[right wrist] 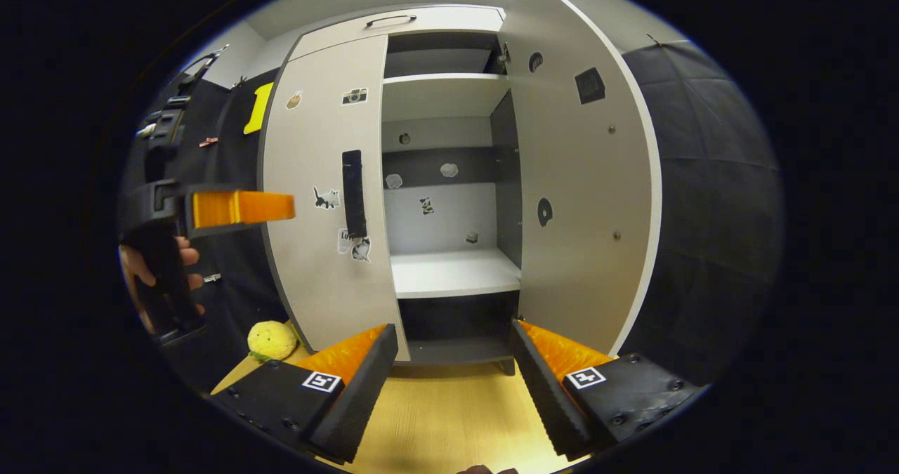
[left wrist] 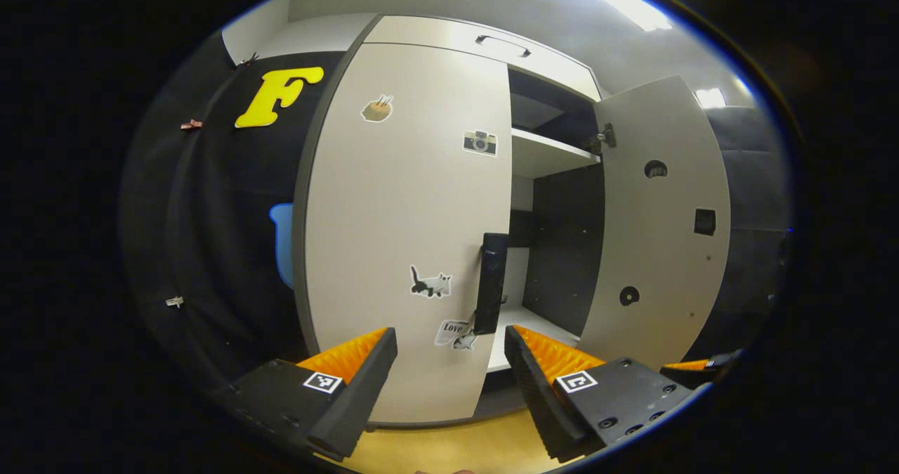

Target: Open the right door of the double-door shoe cabinet with the right hand, and open the left door with the left hand.

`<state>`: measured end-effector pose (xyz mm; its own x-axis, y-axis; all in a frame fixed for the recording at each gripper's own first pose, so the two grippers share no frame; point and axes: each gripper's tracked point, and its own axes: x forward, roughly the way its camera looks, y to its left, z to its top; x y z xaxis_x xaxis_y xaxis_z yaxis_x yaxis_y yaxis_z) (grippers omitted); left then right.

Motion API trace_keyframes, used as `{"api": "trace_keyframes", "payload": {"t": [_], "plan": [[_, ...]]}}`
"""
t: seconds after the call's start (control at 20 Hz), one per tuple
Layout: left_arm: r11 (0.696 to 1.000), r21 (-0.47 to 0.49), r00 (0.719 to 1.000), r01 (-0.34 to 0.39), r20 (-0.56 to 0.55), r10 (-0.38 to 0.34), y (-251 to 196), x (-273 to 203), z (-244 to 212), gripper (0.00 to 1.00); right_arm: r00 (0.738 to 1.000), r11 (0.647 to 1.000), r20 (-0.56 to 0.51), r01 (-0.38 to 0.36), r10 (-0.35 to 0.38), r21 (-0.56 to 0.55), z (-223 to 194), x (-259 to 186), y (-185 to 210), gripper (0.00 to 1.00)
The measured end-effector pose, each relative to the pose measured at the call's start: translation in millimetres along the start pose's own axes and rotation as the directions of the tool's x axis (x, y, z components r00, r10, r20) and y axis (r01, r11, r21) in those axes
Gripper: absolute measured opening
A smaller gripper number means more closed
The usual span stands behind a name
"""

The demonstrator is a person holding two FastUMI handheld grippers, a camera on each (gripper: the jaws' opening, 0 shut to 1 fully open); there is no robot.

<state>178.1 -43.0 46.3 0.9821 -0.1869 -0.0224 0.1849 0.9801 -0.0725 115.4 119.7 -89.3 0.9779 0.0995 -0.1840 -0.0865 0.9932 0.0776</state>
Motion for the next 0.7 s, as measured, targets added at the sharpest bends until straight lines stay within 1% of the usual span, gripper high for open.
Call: {"api": "trace_keyframes", "payload": {"t": [0.1, 0.2, 0.25, 0.4, 0.6, 0.7], "plan": [[1.0, -0.012, 1.0, 0.0, 0.0, 0.0, -11, 19, 2, 0.95, 1.0, 1.0, -0.021, -0.018, 0.018, -0.007, -9, 3, -3, 1.0], [1.0, -0.005, 1.0, -0.008, 0.001, 0.008, -19, 36, 6, 0.95, 0.998, 0.999, -0.041, -0.048, 0.049, 0.007, -13, 7, -2, 1.0], [1.0, 0.01, 1.0, -0.014, -0.004, 0.014, -22, 44, 8, 0.95, 0.997, 0.998, -0.037, -0.064, 0.065, 0.014, -11, 9, -1, 0.99], [0.997, 0.065, 0.999, -0.031, -0.007, 0.031, -33, 70, 12, 0.95, 0.994, 0.995, -0.035, -0.104, 0.104, 0.001, -13, 15, -1, 0.99], [0.989, 0.096, 0.994, -0.11, -0.019, 0.112, -35, 97, 6, 0.95, 0.984, 0.986, -0.067, -0.166, 0.165, 0.003, -26, 14, -3, 0.98], [0.983, 0.12, 0.99, -0.137, -0.013, 0.139, -35, 107, 7, 0.88, 0.98, 0.983, -0.083, -0.182, 0.182, 0.006, -32, 18, -5, 0.99]]}}
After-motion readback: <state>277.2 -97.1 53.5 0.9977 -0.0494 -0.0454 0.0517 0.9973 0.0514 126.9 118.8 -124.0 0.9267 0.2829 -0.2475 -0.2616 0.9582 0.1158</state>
